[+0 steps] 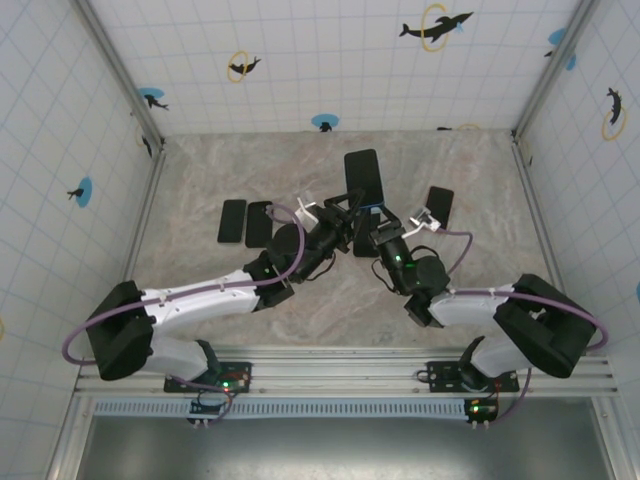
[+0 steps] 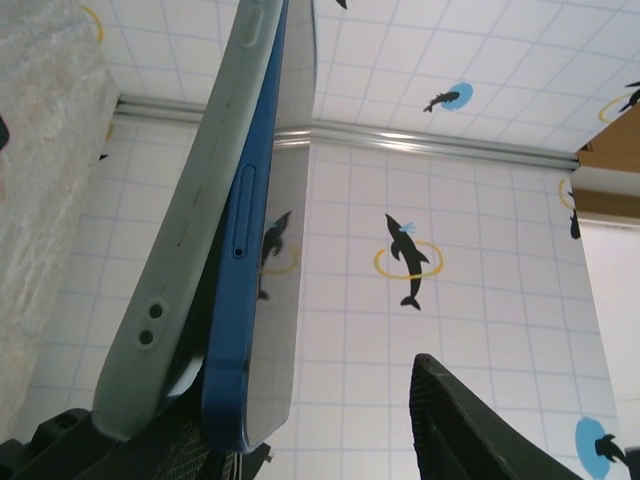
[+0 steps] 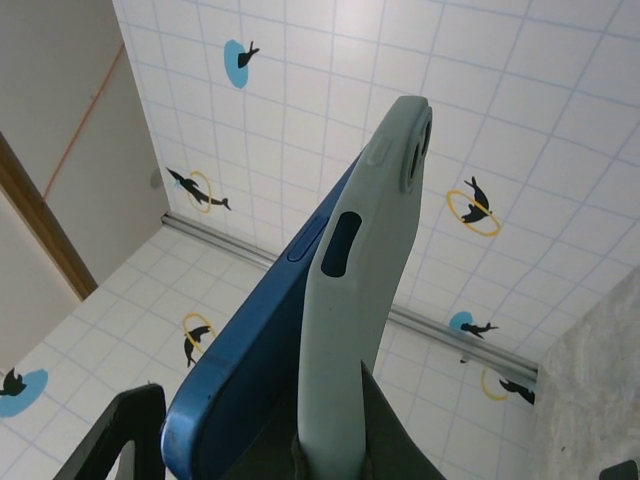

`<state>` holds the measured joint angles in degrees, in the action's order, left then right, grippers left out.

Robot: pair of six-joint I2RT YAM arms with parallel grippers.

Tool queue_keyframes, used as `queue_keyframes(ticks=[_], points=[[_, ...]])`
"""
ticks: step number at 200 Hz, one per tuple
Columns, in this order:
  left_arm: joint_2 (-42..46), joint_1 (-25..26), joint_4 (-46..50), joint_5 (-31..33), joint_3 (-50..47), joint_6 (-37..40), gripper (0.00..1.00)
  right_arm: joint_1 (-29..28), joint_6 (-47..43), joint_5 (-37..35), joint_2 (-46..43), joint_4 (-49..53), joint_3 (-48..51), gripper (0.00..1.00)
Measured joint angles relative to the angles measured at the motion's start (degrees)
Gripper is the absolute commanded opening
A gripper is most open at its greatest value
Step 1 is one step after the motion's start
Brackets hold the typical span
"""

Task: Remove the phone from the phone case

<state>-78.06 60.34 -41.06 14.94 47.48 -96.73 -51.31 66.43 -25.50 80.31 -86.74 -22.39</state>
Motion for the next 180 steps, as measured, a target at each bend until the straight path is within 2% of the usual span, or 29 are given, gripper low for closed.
queue_keyframes(ticks=[49, 129, 180], points=[[-2.03, 0.0, -2.97, 1.79, 0.0, -1.77, 0.35, -0.85, -1.01, -0.39, 0.33, -0.02, 0.0, 0.0], [-2.99, 0.0, -3.17, 2.23, 0.0, -2.8, 0.02, -1.55, -2.51, -0.26, 0.68, -0.76, 0.0, 0.0], [-2.97, 0.0, -3.21, 1.49, 0.04, -2.67, 0.0, -1.92, -4.35, -1.79, -0.37, 0.2, 0.02, 0.0]])
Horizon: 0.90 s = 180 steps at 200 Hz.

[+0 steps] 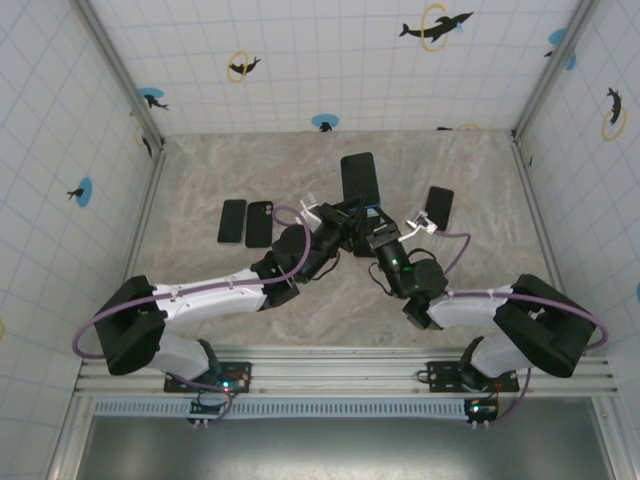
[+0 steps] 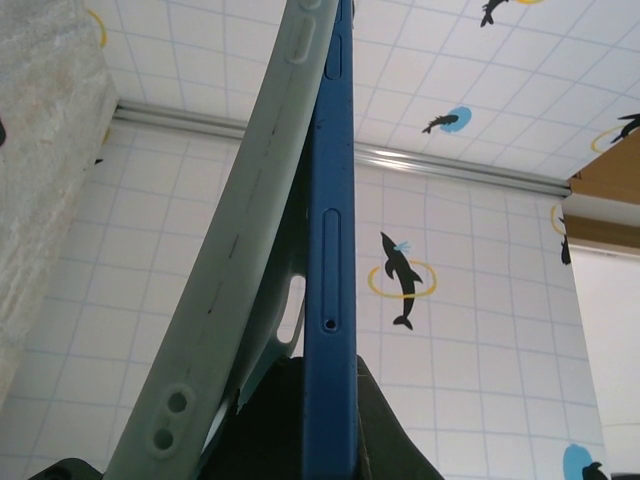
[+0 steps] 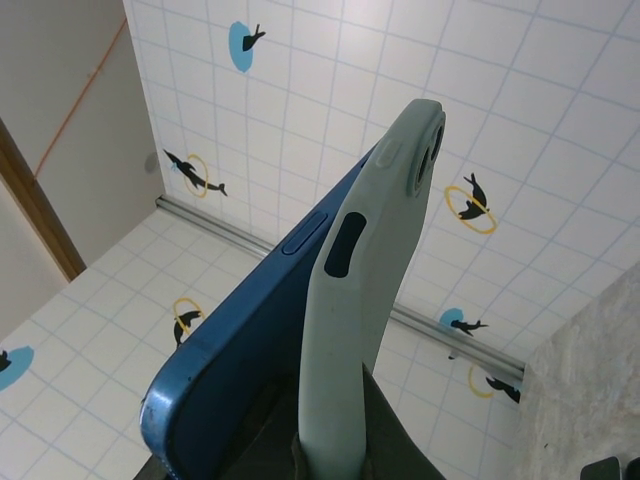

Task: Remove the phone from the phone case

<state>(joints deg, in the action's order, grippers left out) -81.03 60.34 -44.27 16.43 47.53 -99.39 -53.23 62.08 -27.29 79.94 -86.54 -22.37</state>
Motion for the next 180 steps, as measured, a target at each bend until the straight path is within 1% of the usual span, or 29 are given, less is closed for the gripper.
queue_keyframes(ticks=[64, 126, 154, 180], points=[[0.0, 0.17, 1.49, -0.17, 0.31, 0.44, 0.0, 0.57, -1.53, -2.75, -1.14, 4.5, 0.02, 0.0], [2.19, 0.5, 2.43, 0.79, 0.28, 0.57, 0.0, 2.6, -3.1, -2.71, 1.33, 4.44, 0.02, 0.0], [3.74, 1.53, 3.58, 0.57, -0.44, 1.22, 0.0, 6.45, -4.74, -7.3, 3.17, 2.03, 0.92, 0.0], [4.33, 1.66, 4.13, 0.11, -0.92, 1.68, 0.0, 6.69, -6.01, -8.74, 3.5, 1.95, 1.88, 0.0]])
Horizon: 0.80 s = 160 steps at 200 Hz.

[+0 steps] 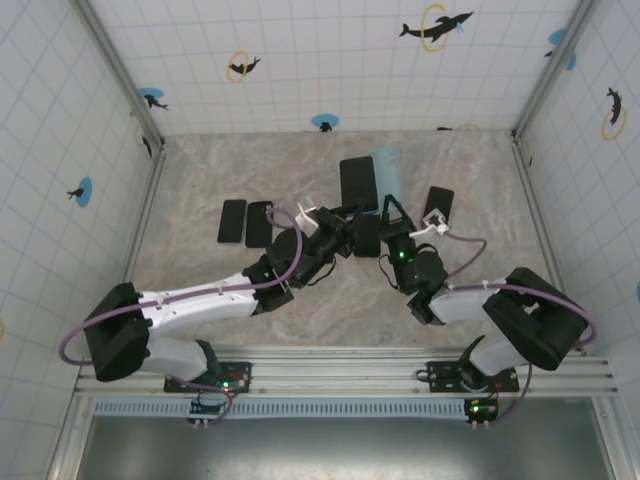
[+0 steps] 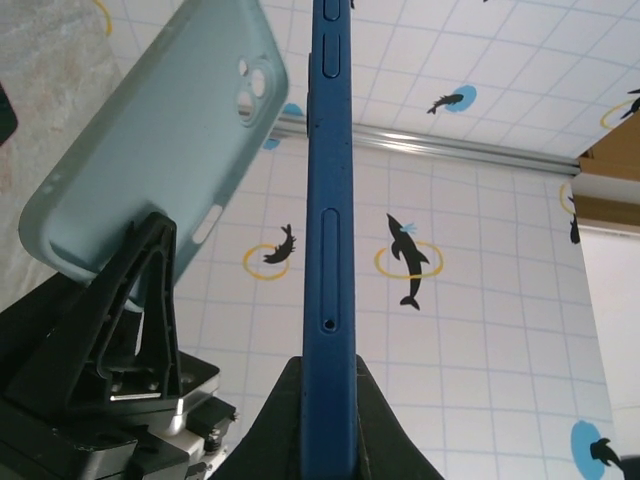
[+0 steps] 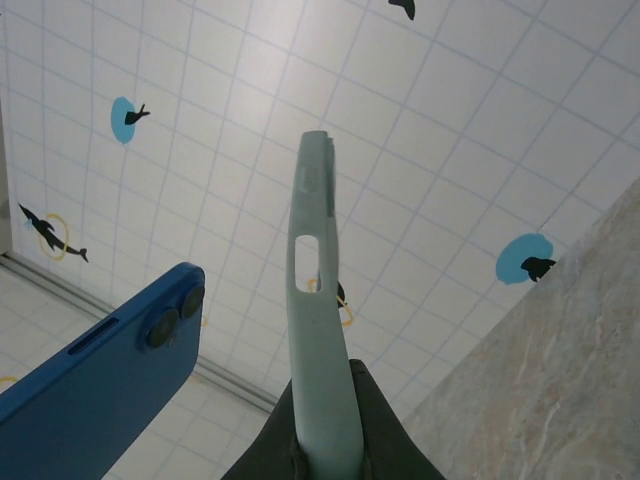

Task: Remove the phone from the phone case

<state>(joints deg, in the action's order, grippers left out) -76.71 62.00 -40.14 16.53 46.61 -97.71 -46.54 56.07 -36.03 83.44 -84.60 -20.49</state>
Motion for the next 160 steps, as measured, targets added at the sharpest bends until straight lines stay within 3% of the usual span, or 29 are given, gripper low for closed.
queue_keyframes(ticks=[42, 120, 160], points=[[4.09, -2.93, 3.32, -3.02, -3.5, 0.48, 0.0, 0.35, -0.59, -0.22, -0.52, 3.37, -0.02, 0.0], [6.91, -21.7, 9.55, -21.46, -10.36, 8.04, 0.0, 1.18, 2.95, 2.97, -4.46, 18.03, -1.33, 0.0], [2.43, -28.81, 8.04, -28.17, -15.02, 10.93, 0.0, -0.42, 6.1, 4.0, -4.48, 21.55, -1.33, 0.0]])
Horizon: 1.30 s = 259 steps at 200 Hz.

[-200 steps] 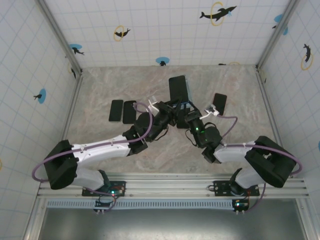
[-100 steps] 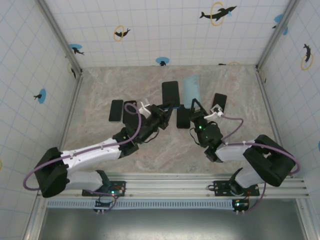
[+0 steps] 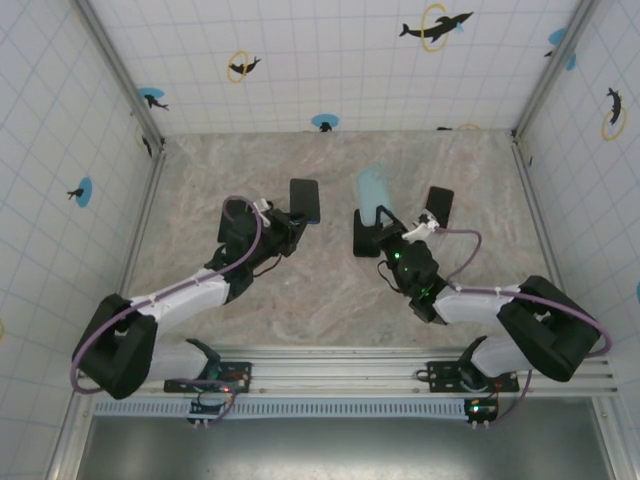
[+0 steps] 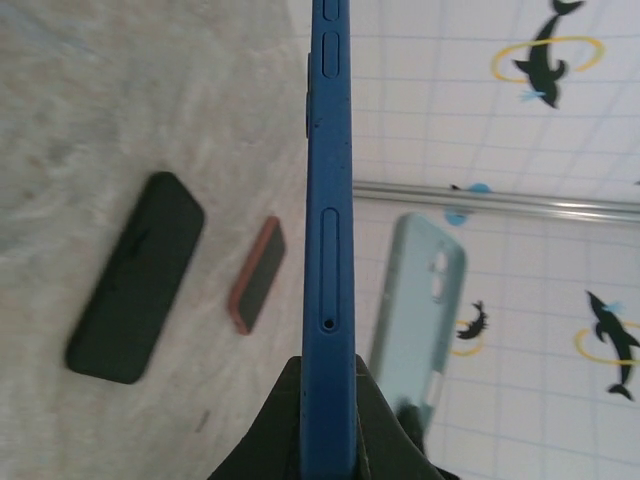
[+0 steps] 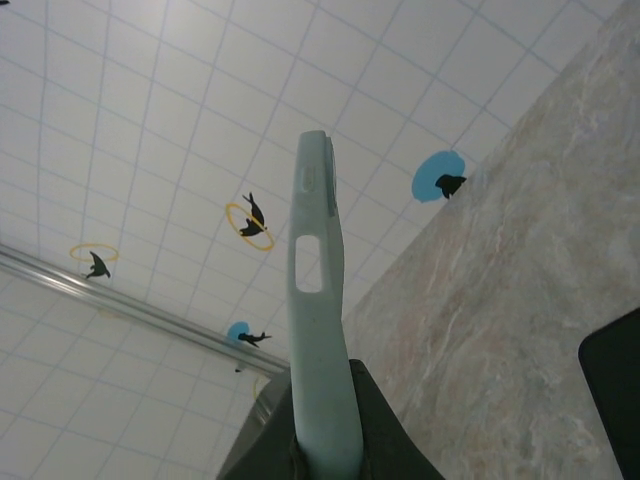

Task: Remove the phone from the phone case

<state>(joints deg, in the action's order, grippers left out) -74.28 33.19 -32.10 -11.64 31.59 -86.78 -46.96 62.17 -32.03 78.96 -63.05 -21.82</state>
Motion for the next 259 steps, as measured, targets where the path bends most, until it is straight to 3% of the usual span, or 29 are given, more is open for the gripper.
queue_keyframes(ticks=[93, 171, 259], points=[[-13.07, -12.26, -7.61, -13.68, -3.17, 3.87, 0.0, -3.32, 3.63, 1.49, 5.55, 0.15, -4.57, 0.0], [-24.35, -13.35, -13.92, -20.02, -1.42, 3.15, 0.0, -3.82, 5.7, 2.21, 11.67, -0.22, -7.34, 0.0], [-28.33, -14.88, -20.55, -19.34, -1.64, -0.52, 0.04, -3.82, 8.31, 3.06, 14.12, -1.68, -7.37, 0.0]])
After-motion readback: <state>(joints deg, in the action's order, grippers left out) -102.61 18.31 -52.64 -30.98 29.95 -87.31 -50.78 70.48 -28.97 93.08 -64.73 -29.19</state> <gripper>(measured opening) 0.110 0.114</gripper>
